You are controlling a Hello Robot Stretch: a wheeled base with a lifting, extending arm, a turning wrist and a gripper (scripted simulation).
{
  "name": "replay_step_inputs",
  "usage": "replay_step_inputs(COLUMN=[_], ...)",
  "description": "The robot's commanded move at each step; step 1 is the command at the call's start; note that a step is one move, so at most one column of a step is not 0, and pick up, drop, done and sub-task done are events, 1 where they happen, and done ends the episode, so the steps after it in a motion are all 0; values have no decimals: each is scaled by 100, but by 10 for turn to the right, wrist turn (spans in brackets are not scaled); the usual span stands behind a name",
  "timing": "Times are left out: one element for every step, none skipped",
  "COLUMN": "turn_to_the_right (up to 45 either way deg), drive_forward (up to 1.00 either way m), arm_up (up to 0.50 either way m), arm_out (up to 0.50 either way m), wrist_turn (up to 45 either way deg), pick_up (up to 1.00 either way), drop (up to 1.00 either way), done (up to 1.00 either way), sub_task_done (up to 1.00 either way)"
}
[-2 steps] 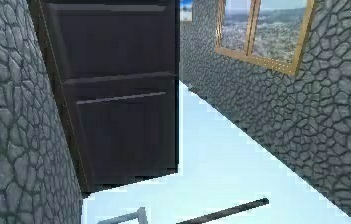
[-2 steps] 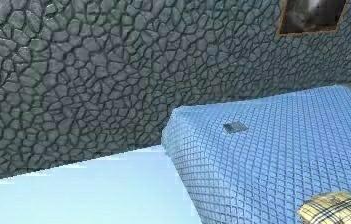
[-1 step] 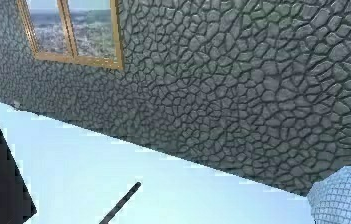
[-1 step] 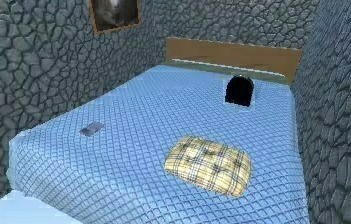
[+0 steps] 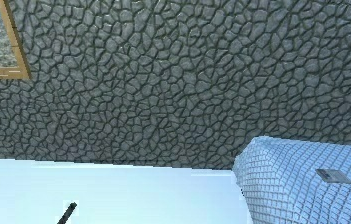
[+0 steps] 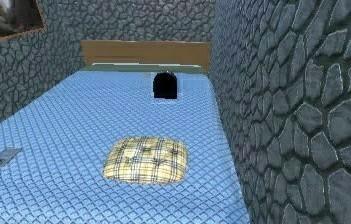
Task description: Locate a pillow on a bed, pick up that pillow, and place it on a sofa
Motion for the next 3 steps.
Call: replay_step_inputs(turn_to_the_right=[0,0,0], drive_forward=[10,0,0], arm_up=[0,50,26], arm_out=[0,0,0], wrist_turn=[0,0,0], pick_up=[0,0,0], drop=[0,0,0], done=[0,0,0], sub_task_done=[0,0,0])
